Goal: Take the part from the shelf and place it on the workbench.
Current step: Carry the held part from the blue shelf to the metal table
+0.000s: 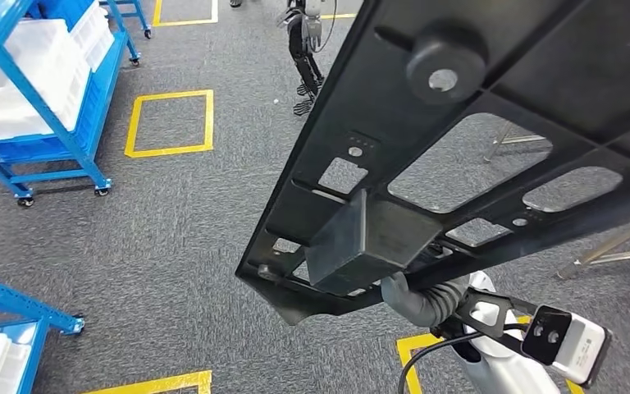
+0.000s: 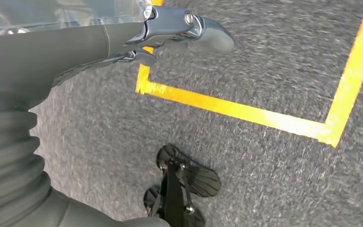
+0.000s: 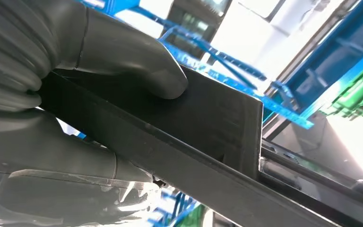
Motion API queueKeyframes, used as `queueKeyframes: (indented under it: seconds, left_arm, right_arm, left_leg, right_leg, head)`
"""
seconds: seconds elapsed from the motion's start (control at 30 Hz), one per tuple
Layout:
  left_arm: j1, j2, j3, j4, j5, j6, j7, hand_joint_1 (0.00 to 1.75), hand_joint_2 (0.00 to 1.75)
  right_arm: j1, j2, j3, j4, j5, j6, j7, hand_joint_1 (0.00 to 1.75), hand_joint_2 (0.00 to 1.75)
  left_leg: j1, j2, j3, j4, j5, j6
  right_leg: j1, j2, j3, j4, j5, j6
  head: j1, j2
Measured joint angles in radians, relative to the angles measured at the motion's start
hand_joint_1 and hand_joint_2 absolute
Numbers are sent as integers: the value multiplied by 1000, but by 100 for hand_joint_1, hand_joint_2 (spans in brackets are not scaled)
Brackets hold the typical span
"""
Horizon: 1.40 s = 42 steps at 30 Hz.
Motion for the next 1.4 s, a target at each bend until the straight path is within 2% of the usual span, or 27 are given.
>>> queueKeyframes:
  seconds: [0.07, 0.1, 0.13, 0.2, 0.27, 0.3, 0.37, 0.4, 0.47, 0.53, 0.6, 0.63, 0.67, 0.7, 0.77, 0.8, 0.87, 0.9, 0.97, 1.03, 1.1, 1.13, 1.2, 1.23, 1.3, 1.33, 1.4]
  left_arm:
    - [2, 2, 0, 0, -8, 2, 9, 0, 175]
    - [2, 3, 0, 0, -10, 3, 13, 0, 175]
    - [1, 4, 0, 0, -11, 3, 16, 0, 175]
    - [-2, 5, 0, 0, -15, 3, 19, 0, 175]
    - [-4, 5, 0, 0, -17, 2, 18, 0, 175]
    - [-4, 5, 0, 0, -17, 1, 16, 0, 175]
    - [-6, 5, 0, 0, -16, 0, 8, 0, 175]
    - [-7, 4, 1, 0, -16, -1, 5, 0, 175]
    - [-8, 4, 1, 0, -13, -1, 1, 0, 175]
    - [-4, 5, 5, 0, -9, 0, -1, 0, 175]
    - [1, 6, 9, 0, -7, 0, -4, 0, 175]
    - [3, 6, 11, 0, -7, -1, -5, 0, 175]
    - [3, 6, 13, 0, -7, -2, -6, 0, 175]
    - [3, 6, 15, 0, -8, -2, -6, 0, 175]
    - [3, 7, 20, 0, -12, -3, -6, 0, 175]
    - [3, 8, 22, 0, -14, -3, -6, 0, 175]
    - [1, 8, 24, -1, -16, -4, -4, 0, 175]
    - [-1, 8, 25, -1, -15, -5, -2, 0, 175]
    - [-1, 8, 26, -1, -13, -6, 4, 0, 175]
    - [3, 8, 27, -1, -13, -5, 8, 0, 175]
    - [8, 8, 29, -1, -11, -4, 7, 0, 175]
    - [9, 8, 30, -1, -9, -4, 6, 0, 175]
    - [9, 7, 35, -1, -4, -5, 0, 0, 175]
    - [8, 7, 39, -1, -1, -5, -3, 0, 175]
    - [8, 6, 49, -1, 5, -7, -13, 0, 175]
    - [8, 5, 53, -1, 7, -9, -17, 0, 175]
    - [7, 5, 58, -1, 4, -9, -25, 0, 175]
  right_arm:
    - [3, 0, 2, -1, 9, -9, 9, 175, 175]
    - [4, 0, 3, -1, 11, -11, 12, 175, 175]
    - [6, -1, 4, -1, 12, -13, 14, 175, 175]
    - [6, -1, 6, -1, 16, -18, 14, 175, 175]
    - [7, -1, 8, 0, 22, -23, 7, 175, 175]
    - [9, -1, 8, 2, 24, -24, 1, 175, 175]
    - [15, -2, 8, 4, 26, -23, -8, 175, 175]
    - [18, -2, 8, 5, 26, -21, -10, 175, 175]
    - [22, -2, 8, 5, 28, -16, -11, 175, 175]
    - [23, -1, 8, 8, 29, -10, -13, 175, 175]
    - [23, -1, 8, 14, 29, -4, -14, 175, 175]
    - [23, -1, 9, 18, 29, -3, -14, 175, 175]
    - [22, -1, 9, 21, 29, -3, -14, 175, 175]
    - [21, -1, 9, 25, 28, -2, -14, 175, 175]
    - [17, -1, 9, 30, 26, -3, -14, 175, 175]
    - [15, -1, 8, 32, 25, -3, -14, 175, 175]
    - [14, -1, 7, 34, 25, -5, -15, 175, 175]
    - [15, -1, 6, 35, 25, -6, -15, 175, 175]
    - [15, -2, 2, 35, 25, -6, -15, 175, 175]
    - [16, -2, -1, 35, 25, -6, -16, 175, 175]
    - [19, -3, -2, 35, 26, -6, -16, 175, 175]
    - [21, -3, -2, 36, 27, -5, -16, 175, 175]
    - [22, -4, -4, 36, 29, -2, -16, 175, 175]
    - [22, -4, -6, 35, 30, -1, -16, 175, 175]
    - [22, -3, -11, 29, 37, -1, -16, 175, 175]
    - [24, -3, -13, 25, 44, -1, -16, 175, 175]
    - [34, -3, -18, 11, 57, -2, -16, 175, 175]
  left_leg:
    - [-4, 26, 0, 0, -3, 4]
    - [-6, 39, 0, 0, -4, 4]
    - [-7, 50, 1, 1, -6, 4]
    - [-7, 71, 7, 1, -10, -1]
    - [-11, 89, 13, 2, -15, -10]
    - [-12, 97, 16, 2, -18, -15]
    - [-12, 113, 22, 0, -21, -26]
    - [-10, 107, 24, 4, -27, -32]
    - [-7, 68, 4, 57, -63, -39]
    - [-4, 28, -58, 189, -128, -42]
    - [-3, 19, -115, 295, -156, -45]
    - [-3, 18, -119, 293, -140, -45]
    - [-2, 15, -102, 250, -106, -45]
    - [1, 3, -71, 178, -65, -44]
    - [5, -35, -16, 52, -16, -41]
    - [5, -48, -4, 22, -10, -38]
    - [3, -39, -1, 14, -11, -27]
    - [2, -29, 1, 11, -9, -20]
    - [3, -6, 5, 2, -3, -6]
    - [1, 17, 4, 0, -3, 1]
    - [-2, 42, 4, 0, -5, 2]
    - [-3, 55, 4, 0, -7, 2]
    - [-4, 77, 9, 1, -10, -1]
    - [-6, 86, 12, 1, -13, -4]
    - [-10, 104, 18, 2, -19, -14]
    - [-11, 113, 20, 1, -21, -19]
    - [-11, 127, 25, 0, -26, -31]
  right_leg:
    - [-4, -27, -67, 132, -52, 4]
    - [-7, -32, -83, 162, -56, 6]
    - [-8, -36, -78, 150, -40, 6]
    - [-7, -61, -7, 19, 24, 2]
    - [2, -95, 58, -103, 62, -6]
    - [6, -102, 70, -127, 65, -11]
    - [9, -83, 71, -133, 65, -20]
    - [6, -73, 74, -137, 67, -25]
    - [0, -54, 80, -147, 73, -35]
    - [0, -34, 82, -147, 74, -41]
    - [1, -8, 81, -145, 73, -42]
    - [0, 5, 82, -143, 73, -41]
    - [0, 18, 83, -141, 72, -40]
    - [0, 30, 84, -139, 70, -37]
    - [1, 53, 80, -131, 67, -29]
    - [1, 62, 76, -128, 67, -23]
    - [-2, 80, 70, -129, 70, -9]
    - [-3, 76, 68, -126, 69, -4]
    - [-3, 31, 47, -83, 40, 4]
    - [-2, -20, -13, 39, -24, 10]
    - [-5, -32, -69, 151, -62, 14]
    - [-7, -34, -73, 159, -54, 14]
    - [-7, -51, -16, 52, 7, 11]
    - [-3, -77, 25, -24, 33, 5]
    - [7, -114, 74, -121, 59, -8]
    - [11, -118, 77, -132, 56, -13]
    - [9, -92, 76, -137, 60, -22]
  head:
    - [2, 0]
    - [2, 0]
    - [2, 0]
    - [2, 0]
    - [1, 0]
    - [1, 0]
    - [0, 0]
    - [0, 0]
    - [-3, 0]
    - [-6, 0]
    - [-7, 0]
    - [-7, 0]
    - [-7, 0]
    - [-7, 0]
    - [-7, 0]
    - [-6, 0]
    - [-7, 0]
    - [-7, 0]
    - [-2, 0]
    - [4, 0]
    - [4, 0]
    - [4, 0]
    - [4, 0]
    - [4, 0]
    - [3, 0]
    - [2, 0]
    - [1, 0]
